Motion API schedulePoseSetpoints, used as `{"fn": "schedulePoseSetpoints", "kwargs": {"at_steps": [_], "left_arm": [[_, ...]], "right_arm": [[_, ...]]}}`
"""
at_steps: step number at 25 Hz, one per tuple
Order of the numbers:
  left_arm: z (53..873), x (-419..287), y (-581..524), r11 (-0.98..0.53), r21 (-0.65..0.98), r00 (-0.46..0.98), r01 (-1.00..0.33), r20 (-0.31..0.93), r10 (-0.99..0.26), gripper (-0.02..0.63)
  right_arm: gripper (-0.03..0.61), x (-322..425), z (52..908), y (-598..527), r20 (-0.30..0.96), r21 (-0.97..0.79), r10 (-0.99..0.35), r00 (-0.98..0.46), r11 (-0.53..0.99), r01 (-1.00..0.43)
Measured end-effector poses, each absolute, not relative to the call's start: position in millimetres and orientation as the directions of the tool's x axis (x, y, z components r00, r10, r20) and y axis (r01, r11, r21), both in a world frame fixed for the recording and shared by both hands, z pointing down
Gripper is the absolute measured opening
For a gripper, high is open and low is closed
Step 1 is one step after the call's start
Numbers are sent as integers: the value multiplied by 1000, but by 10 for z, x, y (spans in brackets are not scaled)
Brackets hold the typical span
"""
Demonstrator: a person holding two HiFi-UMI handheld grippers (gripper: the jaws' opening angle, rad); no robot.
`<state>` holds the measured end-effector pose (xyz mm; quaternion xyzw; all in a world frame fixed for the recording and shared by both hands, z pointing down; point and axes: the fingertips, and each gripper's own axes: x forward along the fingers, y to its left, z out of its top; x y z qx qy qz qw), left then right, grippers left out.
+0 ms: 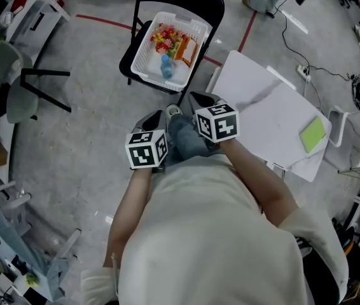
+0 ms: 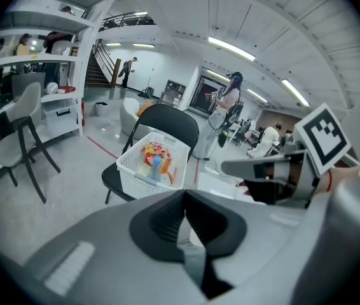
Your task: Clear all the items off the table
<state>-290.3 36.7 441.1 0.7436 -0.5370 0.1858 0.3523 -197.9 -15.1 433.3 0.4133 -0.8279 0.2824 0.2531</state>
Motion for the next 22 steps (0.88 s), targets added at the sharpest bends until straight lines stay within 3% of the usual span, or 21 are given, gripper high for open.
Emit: {"fn": "schedulePoseSetpoints", "kwargs": {"at_steps": [13,22], "left_arm": [[4357,-2414,349,-238,289,373,-927,662,-650,9],[4269,-1599,237,-260,301,397,-918,656,-642,9]], "right_arm": [[-2,-1450,4257,-50,619,-289,-575,-535,467,-836],[-2,-421,4120,87,624,-233,-606,-494,459,-857]]}}
